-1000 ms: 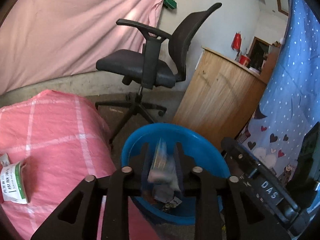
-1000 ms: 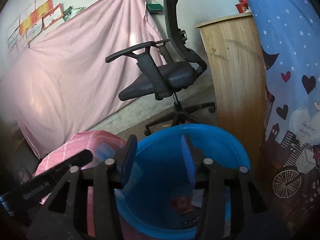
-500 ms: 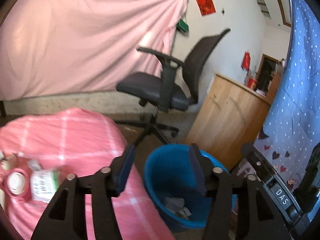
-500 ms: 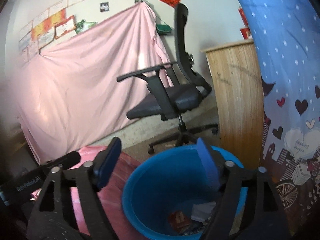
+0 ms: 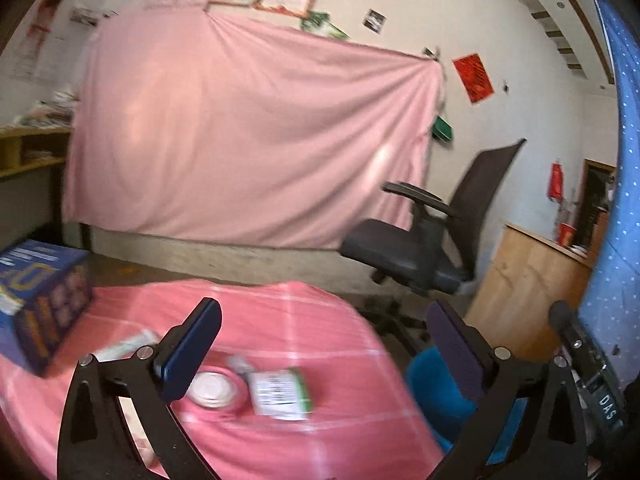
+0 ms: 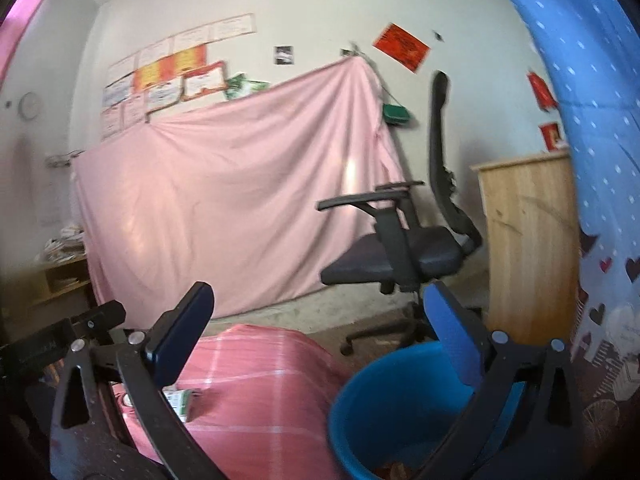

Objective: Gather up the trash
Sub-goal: 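Move both tools back over the bed toward the white phone case, then grasp the white phone case with the left tool while the right tool grasps the skin-needle packet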

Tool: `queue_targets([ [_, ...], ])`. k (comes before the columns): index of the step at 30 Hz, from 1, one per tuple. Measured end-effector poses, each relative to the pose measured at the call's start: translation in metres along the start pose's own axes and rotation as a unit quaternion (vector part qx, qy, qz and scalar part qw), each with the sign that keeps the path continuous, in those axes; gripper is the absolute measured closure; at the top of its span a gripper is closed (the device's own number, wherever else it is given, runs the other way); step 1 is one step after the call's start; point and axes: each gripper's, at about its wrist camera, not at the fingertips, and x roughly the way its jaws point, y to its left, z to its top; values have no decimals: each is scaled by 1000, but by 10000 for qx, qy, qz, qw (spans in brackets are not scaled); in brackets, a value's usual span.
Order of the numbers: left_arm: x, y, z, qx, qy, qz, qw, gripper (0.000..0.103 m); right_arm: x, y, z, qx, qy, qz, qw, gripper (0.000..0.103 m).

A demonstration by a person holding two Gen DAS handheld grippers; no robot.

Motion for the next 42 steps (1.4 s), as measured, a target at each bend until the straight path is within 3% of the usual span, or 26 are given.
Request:
queue_targets([
  [10,-52,53,-15,37,-558,707,9959,2,-13,65,-9,-419,-202,643,9968,0],
  [18,-81,98,-36,-11,-588,1202,9910,2,-9,106,-29,-818,35,1085,9907,0],
  [29,-87,153,-69,-271,40,1458,9889,2,22,136,-59,-1148,943,1218,9814,0],
  [42,-48,159,-74,-396,1186,774,9891,4,84,137,-93,-1249,2541,1049,9533,0],
])
